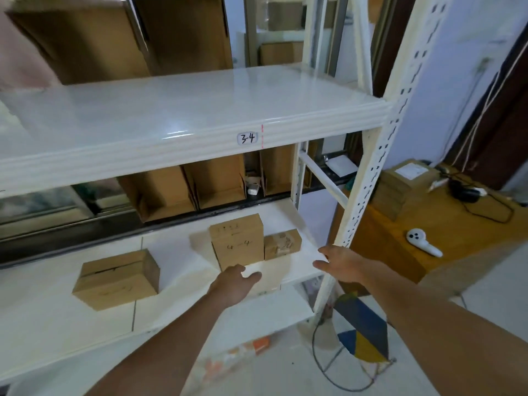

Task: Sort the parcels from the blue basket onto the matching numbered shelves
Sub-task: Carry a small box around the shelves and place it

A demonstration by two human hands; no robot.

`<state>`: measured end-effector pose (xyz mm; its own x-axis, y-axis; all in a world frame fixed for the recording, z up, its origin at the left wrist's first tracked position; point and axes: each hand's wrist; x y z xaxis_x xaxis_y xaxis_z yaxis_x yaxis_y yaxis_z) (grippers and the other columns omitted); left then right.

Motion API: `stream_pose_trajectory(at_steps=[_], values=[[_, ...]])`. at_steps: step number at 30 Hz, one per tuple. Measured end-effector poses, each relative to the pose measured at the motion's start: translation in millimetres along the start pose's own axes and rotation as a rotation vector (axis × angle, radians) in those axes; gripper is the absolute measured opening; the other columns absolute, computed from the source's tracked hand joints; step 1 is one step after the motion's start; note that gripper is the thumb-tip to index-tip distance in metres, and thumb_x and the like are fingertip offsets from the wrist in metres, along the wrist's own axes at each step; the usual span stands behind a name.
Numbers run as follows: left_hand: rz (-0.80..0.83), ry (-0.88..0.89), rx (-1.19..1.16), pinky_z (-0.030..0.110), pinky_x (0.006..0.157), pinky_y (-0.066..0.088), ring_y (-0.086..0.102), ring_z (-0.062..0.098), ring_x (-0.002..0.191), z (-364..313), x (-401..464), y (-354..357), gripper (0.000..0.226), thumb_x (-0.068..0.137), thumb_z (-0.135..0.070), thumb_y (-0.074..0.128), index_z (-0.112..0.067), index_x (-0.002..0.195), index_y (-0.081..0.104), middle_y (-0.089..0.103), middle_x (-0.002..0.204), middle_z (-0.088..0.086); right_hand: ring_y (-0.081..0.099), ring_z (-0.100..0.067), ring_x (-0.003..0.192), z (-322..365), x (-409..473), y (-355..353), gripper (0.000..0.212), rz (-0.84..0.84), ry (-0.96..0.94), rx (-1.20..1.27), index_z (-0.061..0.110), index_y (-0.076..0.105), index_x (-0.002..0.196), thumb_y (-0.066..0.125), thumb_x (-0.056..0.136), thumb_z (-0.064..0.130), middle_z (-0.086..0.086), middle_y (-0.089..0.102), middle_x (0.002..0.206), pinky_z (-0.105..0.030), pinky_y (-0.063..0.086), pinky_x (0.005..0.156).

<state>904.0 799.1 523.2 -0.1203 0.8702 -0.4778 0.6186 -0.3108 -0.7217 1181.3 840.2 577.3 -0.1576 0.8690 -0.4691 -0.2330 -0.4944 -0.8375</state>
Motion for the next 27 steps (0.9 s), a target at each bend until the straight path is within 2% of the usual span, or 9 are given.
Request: stream_pose_trajectory(at_steps=[5,9,12,15,21,27], values=[[-0.002,0.097,0.142,0.034,0.118,0.031,0.037,0.021,0.146,14.2,-59.1,-27.9,0.084,0.090,-0.075,0.048,-0.024,0.156,0.036,0.034,0.163,-0.004,0.032,-0.027,0.148,9.1,-61.1,9.7,0.067,-0.046,0.014,-0.050,0.023,0.031,0.157,0.043,0.101,0.057,-0.002,0.031,0.163,-0.043,0.031,0.118],[-0.043,0.155,0.335,0.034,0.114,0.035,0.040,0.021,0.143,18.3,-96.4,-41.3,0.084,0.087,-0.079,0.043,-0.028,0.154,0.037,0.036,0.160,-0.007,0.041,-0.027,0.143,11.0,-96.3,14.0,0.071,-0.068,0.004,-0.079,0.023,0.036,0.154,0.044,0.097,0.064,-0.001,0.040,0.158,-0.044,0.038,0.116],[-0.067,0.144,0.365,0.035,0.108,0.040,0.048,0.023,0.136,20.4,-120.0,-44.3,0.079,0.088,-0.077,0.043,-0.029,0.151,0.041,0.044,0.155,-0.005,0.043,-0.027,0.139,15.3,-113.1,23.3,0.073,-0.077,0.004,-0.103,0.019,0.041,0.151,0.043,0.095,0.066,-0.005,0.044,0.154,-0.041,0.038,0.114],[-0.086,0.145,0.372,0.037,0.112,0.037,0.044,0.024,0.140,23.0,-139.5,-38.8,0.081,0.089,-0.077,0.041,-0.029,0.154,0.038,0.041,0.158,-0.004,0.041,-0.029,0.140,18.8,-122.1,33.5,0.074,-0.064,-0.005,-0.127,0.017,0.041,0.150,0.042,0.095,0.066,-0.008,0.042,0.154,-0.042,0.035,0.114],[-0.146,0.058,0.347,0.038,0.118,0.029,0.036,0.023,0.147,52.8,-179.5,-33.0,0.079,0.093,-0.074,0.041,-0.027,0.156,0.035,0.033,0.163,-0.003,0.053,-0.019,0.124,26.4,-134.8,44.4,0.062,0.024,-0.081,-0.077,0.028,0.050,0.139,0.047,0.092,0.069,0.002,0.056,0.141,-0.043,0.043,0.110],[-0.222,-0.166,0.228,0.039,0.119,0.030,0.038,0.023,0.146,127.2,-241.8,-36.4,0.081,0.092,-0.075,0.041,-0.027,0.155,0.035,0.036,0.162,-0.002,0.040,-0.025,0.142,94.6,-126.4,83.8,0.082,0.076,-0.281,-0.310,0.021,0.036,0.154,0.040,0.092,0.074,-0.003,0.038,0.159,-0.039,0.033,0.116]])
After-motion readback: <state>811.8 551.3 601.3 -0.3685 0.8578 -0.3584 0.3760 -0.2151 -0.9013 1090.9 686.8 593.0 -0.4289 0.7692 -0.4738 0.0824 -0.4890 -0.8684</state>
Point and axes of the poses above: each hand's wrist, its own x-axis towards the middle knuckle, its own y-axis out of the palm, z = x × y
